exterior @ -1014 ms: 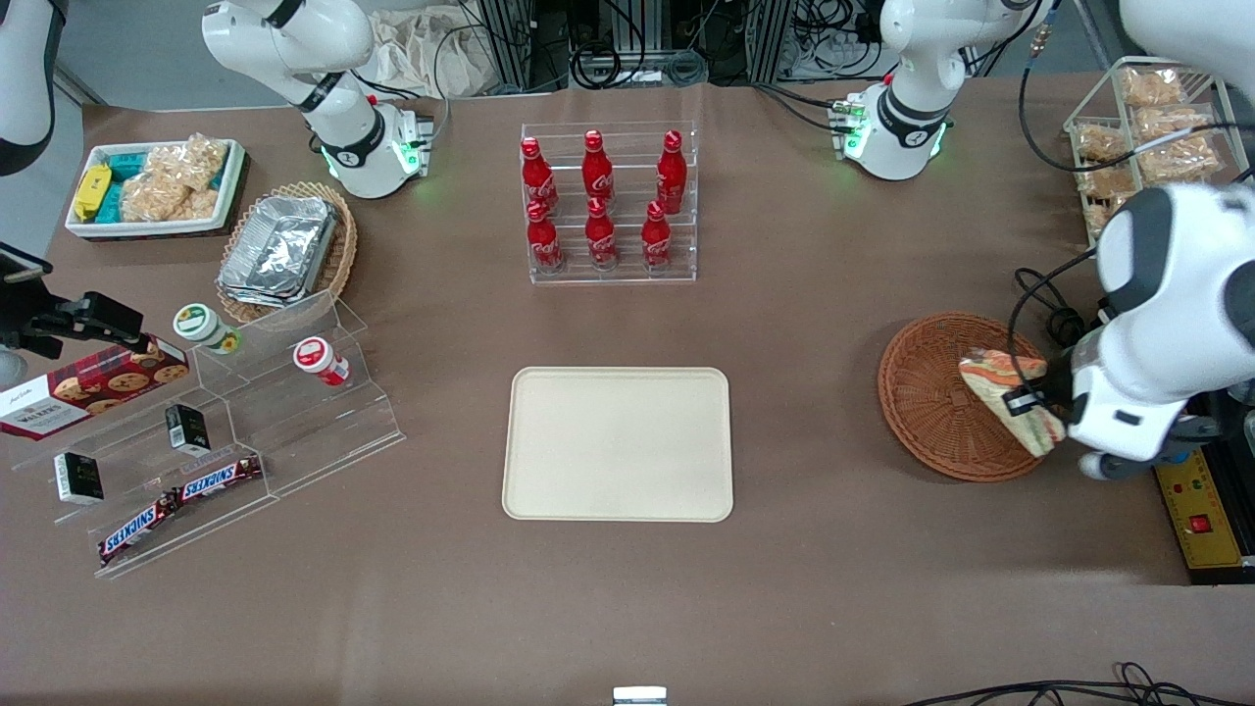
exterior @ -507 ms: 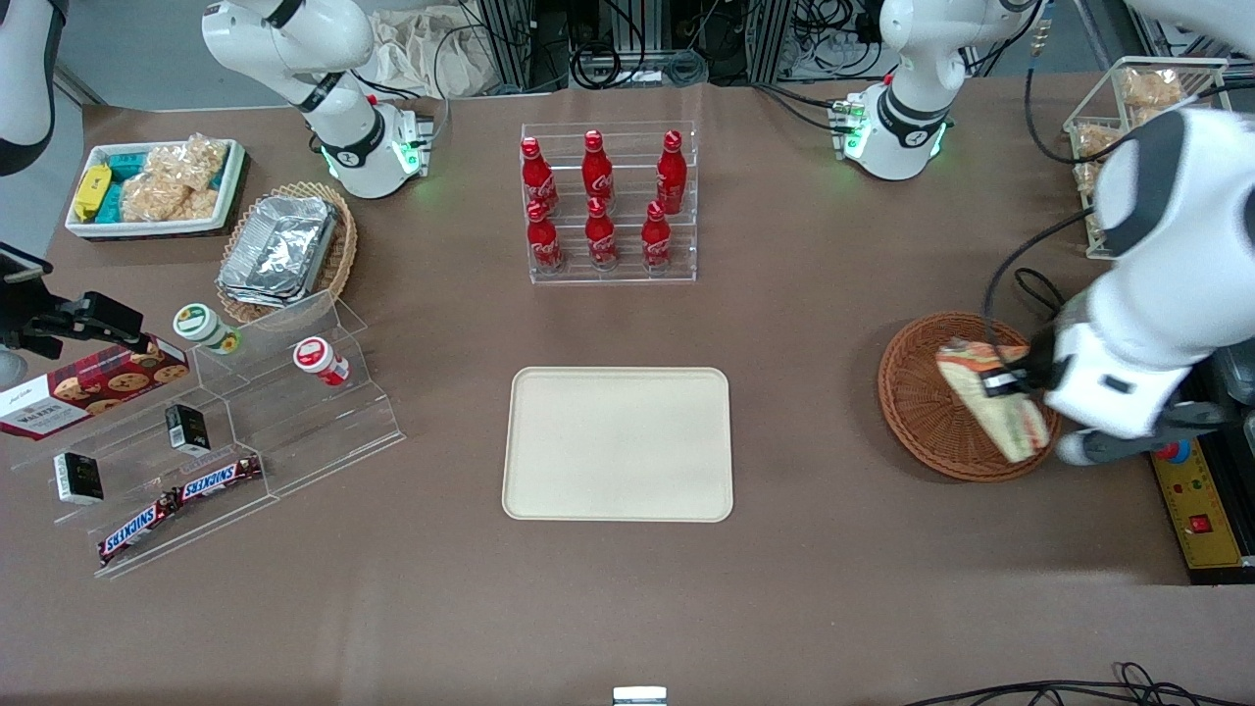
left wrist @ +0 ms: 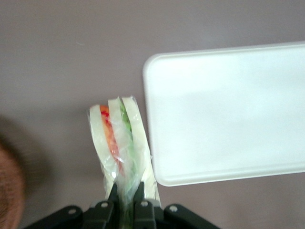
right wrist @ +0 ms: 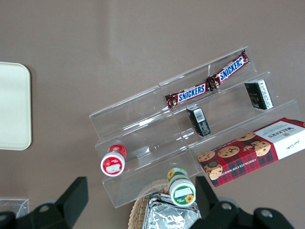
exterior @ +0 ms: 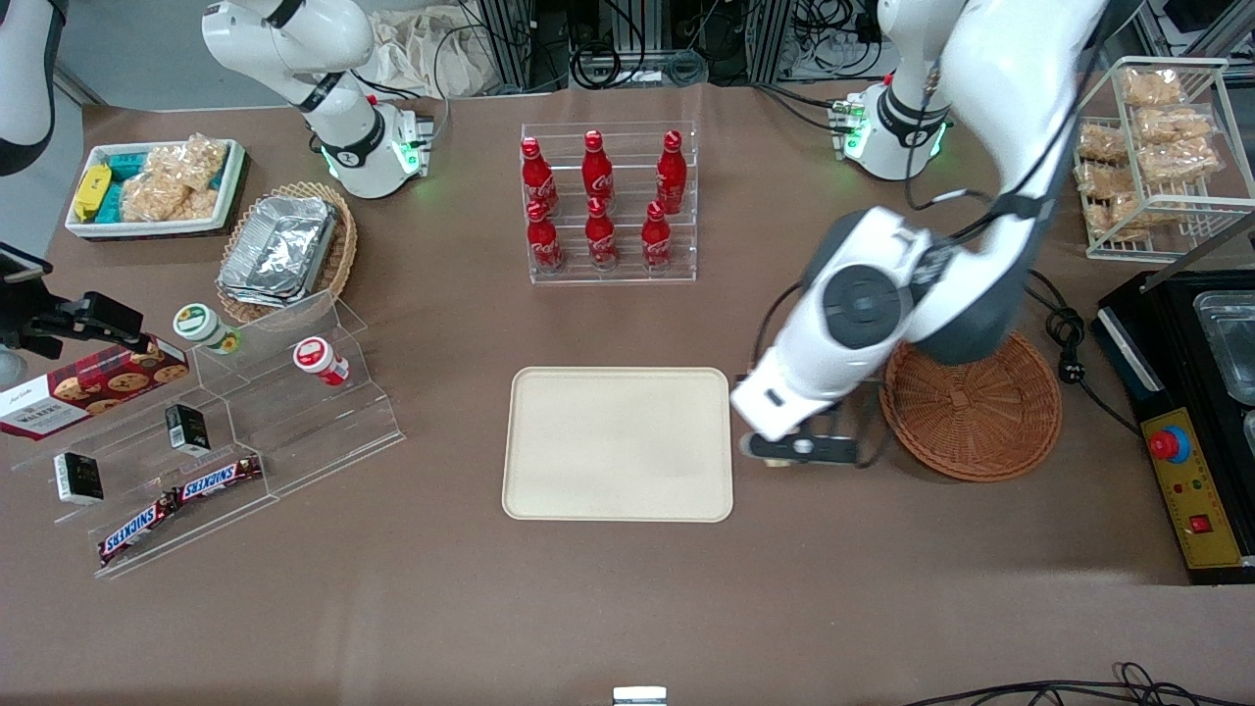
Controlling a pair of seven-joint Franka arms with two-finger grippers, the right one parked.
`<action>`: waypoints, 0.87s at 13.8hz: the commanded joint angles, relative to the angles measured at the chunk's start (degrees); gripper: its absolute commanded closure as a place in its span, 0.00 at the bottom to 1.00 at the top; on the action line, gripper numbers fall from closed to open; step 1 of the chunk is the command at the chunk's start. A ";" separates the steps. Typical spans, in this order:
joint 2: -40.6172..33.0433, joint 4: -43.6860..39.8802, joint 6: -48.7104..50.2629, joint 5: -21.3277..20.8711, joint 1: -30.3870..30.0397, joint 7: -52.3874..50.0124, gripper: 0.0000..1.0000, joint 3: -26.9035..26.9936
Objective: Place sandwich from basket to tray
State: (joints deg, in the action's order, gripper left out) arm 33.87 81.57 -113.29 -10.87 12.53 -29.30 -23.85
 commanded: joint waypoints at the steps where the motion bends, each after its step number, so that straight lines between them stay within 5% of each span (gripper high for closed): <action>1: 6.36 -1.68 -7.52 -1.78 3.02 -0.14 1.00 0.82; 5: 12.43 -1.68 -17.12 -1.78 6.54 -0.84 0.96 3.72; 6: 13.23 -1.68 -18.53 -1.78 6.55 -0.93 0.82 3.81; 8: 13.41 -1.68 -18.37 -1.78 6.55 -2.59 0.02 3.90; 12: 7.63 -3.86 -4.88 -1.52 5.84 -4.80 0.01 3.90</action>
State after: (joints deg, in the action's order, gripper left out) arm 46.09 79.07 -126.30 -11.69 18.10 -32.41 -20.65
